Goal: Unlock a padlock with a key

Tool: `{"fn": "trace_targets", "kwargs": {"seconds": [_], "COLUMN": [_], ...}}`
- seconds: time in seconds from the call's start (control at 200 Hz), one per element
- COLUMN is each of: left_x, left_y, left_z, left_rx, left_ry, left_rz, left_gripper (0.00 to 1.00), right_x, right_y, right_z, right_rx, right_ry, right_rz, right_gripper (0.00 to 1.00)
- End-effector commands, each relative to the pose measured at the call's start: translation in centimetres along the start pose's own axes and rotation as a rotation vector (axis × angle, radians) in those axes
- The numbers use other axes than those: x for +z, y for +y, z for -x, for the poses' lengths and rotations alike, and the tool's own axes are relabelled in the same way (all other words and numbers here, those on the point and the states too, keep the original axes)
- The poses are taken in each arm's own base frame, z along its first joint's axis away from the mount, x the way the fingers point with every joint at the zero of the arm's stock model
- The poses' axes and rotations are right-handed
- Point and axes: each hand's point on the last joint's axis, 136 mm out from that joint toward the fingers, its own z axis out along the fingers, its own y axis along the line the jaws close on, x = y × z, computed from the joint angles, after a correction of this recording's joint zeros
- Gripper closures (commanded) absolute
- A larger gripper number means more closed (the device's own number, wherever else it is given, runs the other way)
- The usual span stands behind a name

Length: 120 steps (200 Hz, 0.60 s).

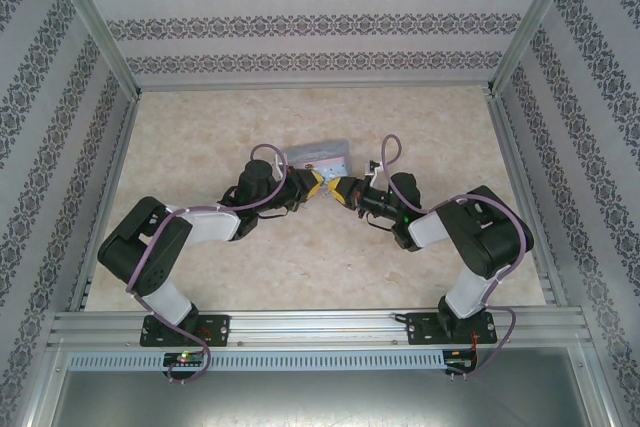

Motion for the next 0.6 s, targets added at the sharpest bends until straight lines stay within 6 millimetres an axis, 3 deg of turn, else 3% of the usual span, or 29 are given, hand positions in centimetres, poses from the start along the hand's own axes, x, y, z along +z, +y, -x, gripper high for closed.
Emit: {"fn": "trace_targets", "kwargs": {"seconds": [0.0,0.1,0.31,0.595], "left_x": [0.6,0.9,0.7,0.3], "left_y": [-3.5,-3.2,-3.1,-1.5], "left_z": [-3.8,-3.7,-4.2,-3.6], "left_rx": [0.065,0.062,0.077,0.092], "left_ry": [0.174,0.171,0.197,0.162], "left_rz": [-0.126,-0.124,-0.12,-0.002], "left_gripper": [1.0,1.0,1.0,1.0], "right_x": [1.4,1.0,-0.6,-1.2], "right_y": [2.8,2.3,-0.2,0.1], "right_z": [-1.1,-1.2,1.0,0.4], "right_rx": [-0.062,-0.065,-0.028,-0.054], "right_ry": [0.058,0.049,-0.037,-0.025], "right_rz": [0.074,0.058,0.003,0.006], "right_gripper": [1.0,1.0,1.0,1.0]}}
